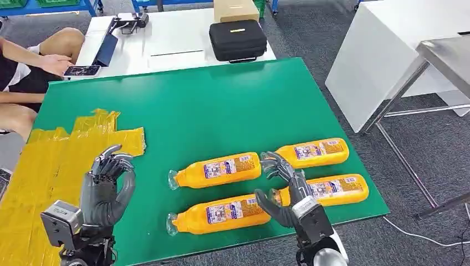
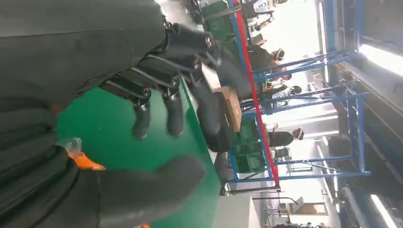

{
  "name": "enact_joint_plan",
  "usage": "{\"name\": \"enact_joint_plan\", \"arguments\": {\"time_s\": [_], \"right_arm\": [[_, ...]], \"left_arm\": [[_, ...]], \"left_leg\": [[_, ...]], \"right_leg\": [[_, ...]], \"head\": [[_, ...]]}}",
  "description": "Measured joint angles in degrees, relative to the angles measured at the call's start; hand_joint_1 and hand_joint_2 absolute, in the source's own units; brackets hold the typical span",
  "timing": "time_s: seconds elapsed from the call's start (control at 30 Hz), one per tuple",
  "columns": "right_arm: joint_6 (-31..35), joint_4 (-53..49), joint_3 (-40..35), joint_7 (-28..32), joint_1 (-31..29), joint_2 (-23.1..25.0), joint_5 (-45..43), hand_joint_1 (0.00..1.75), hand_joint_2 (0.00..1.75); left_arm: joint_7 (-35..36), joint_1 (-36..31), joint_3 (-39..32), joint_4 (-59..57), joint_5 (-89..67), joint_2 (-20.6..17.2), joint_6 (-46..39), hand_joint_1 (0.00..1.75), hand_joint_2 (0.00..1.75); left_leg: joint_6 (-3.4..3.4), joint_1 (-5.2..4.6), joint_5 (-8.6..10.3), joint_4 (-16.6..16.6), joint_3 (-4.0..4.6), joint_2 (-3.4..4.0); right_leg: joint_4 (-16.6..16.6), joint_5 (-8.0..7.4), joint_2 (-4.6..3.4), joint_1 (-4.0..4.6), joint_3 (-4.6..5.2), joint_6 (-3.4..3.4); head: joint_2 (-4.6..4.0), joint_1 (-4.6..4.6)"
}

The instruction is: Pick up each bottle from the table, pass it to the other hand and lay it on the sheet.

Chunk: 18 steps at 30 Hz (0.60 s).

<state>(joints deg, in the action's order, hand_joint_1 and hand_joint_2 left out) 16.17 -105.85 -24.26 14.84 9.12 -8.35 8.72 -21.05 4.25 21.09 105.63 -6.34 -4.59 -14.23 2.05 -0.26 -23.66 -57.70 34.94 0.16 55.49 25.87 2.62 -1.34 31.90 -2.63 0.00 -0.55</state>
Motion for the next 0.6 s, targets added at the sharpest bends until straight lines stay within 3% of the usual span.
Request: {"name": "enact_joint_plan", "arguments": {"time_s": [0.2, 0.4, 0.6], "right_arm": [[0.37, 0.20, -0.37, -0.82, -0.57, -0.04, 2.15, 0.00, 1.75], [0.90, 0.22, -1.96, -6.59, -1.18, -0.37, 19.10, 0.00, 1.75], [-6.78, 0.04, -5.71, -12.81, -2.88, -1.34, 32.57, 0.00, 1.75]], "left_arm": [[0.15, -0.55, 0.57, -0.50, 0.00, -0.04, 0.00, 0.00, 1.75], [0.74, -0.79, 0.66, -1.44, -0.15, -0.04, -0.22, 0.00, 1.75], [1.05, -0.75, 0.61, -2.95, 0.37, -0.02, -0.68, 0.00, 1.75]], "left_leg": [[0.00, -0.01, 0.00, 0.00, 0.02, 0.00], [0.00, -0.01, 0.00, 0.00, 0.02, 0.00], [0.00, 0.01, 0.00, 0.00, 0.01, 0.00]], "right_leg": [[0.00, 0.00, 0.00, -0.01, 0.01, 0.00], [0.00, 0.00, 0.00, 0.00, 0.01, 0.00], [0.00, 0.00, -0.01, 0.00, 0.00, 0.00]], "head": [[-0.02, -0.02], [0.00, 0.00], [-0.02, 0.00]]}}
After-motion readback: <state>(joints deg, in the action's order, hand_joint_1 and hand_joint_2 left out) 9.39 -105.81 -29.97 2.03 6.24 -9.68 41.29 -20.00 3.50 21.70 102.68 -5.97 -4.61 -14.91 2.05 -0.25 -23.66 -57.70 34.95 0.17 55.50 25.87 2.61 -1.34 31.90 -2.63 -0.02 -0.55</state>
